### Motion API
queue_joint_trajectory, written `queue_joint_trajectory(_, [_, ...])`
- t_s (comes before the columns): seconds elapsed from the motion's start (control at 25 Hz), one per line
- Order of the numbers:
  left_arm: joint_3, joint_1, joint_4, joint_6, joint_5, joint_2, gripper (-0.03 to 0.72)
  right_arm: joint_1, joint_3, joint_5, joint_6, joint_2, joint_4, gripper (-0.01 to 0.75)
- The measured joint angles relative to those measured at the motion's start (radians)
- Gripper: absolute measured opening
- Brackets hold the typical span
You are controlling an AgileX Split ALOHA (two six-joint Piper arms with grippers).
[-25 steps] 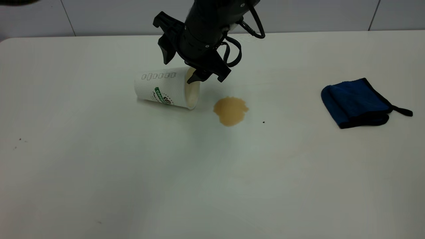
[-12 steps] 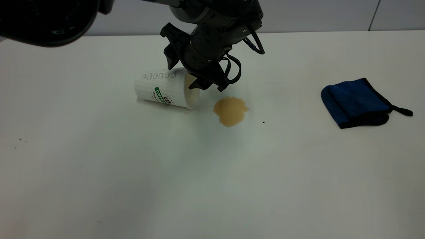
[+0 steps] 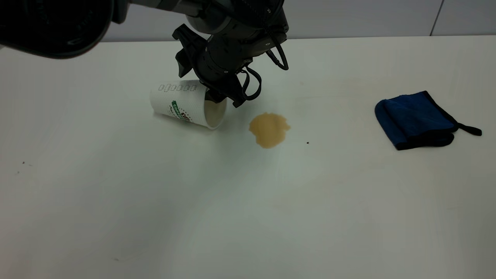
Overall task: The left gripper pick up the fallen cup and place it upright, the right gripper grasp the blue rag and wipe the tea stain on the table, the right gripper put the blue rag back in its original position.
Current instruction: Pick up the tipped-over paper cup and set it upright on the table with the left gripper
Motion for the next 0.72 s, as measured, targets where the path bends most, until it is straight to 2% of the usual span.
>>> queue_joint_trajectory(0.16, [0.0,0.0,0.01,0.002,0.0,0.003,0.406,0.0,0.0,0.0,0.0,0.0,0.0,0.242])
queue_joint_trajectory(0.4, [-0.001,0.001,0.095,-0.042,0.064,0.003,0.076,0.0,0.0,0.0,0.0,0.0,0.0,0.242])
queue_joint_trajectory(0.52, [-0.021,0.001,0.117,-0.037,0.133,0.003,0.018,0.0,0.0,0.0,0.0,0.0,0.0,0.242])
queue_joint_trajectory(0.6, [-0.063,0.002,0.105,0.005,0.184,0.003,0.009,0.0,0.0,0.0,0.0,0.0,0.0,0.242])
queue_joint_trajectory(0.72, [-0.171,0.006,0.059,0.113,0.186,0.003,0.008,0.0,0.0,0.0,0.0,0.0,0.0,0.242])
